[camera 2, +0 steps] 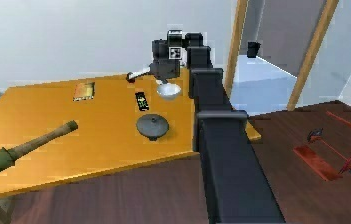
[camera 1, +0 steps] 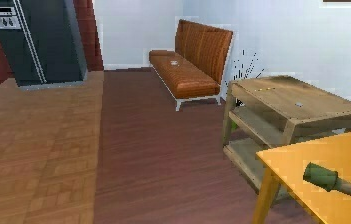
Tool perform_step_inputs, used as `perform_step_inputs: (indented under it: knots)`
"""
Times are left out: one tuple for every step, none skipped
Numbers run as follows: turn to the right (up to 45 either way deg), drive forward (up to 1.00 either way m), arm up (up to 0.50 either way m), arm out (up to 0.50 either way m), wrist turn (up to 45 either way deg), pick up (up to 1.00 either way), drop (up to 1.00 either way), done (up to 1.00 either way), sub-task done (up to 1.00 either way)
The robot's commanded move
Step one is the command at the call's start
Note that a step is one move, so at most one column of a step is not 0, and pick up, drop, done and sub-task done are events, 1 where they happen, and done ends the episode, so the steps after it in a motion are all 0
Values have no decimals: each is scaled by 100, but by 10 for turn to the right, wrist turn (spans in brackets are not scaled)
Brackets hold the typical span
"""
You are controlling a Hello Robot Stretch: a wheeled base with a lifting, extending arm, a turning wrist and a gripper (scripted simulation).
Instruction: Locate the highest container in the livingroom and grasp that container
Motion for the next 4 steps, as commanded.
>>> perform_step_inputs:
  knots:
    - [0, 0, -26, 0, 0, 0, 0, 0, 0]
    - [0, 0, 0, 0, 0, 100, 0, 0, 0]
    - [0, 0, 10, 0, 0, 0, 0, 0, 0]
    - [0, 0, 0, 0, 0, 0, 0, 100, 0]
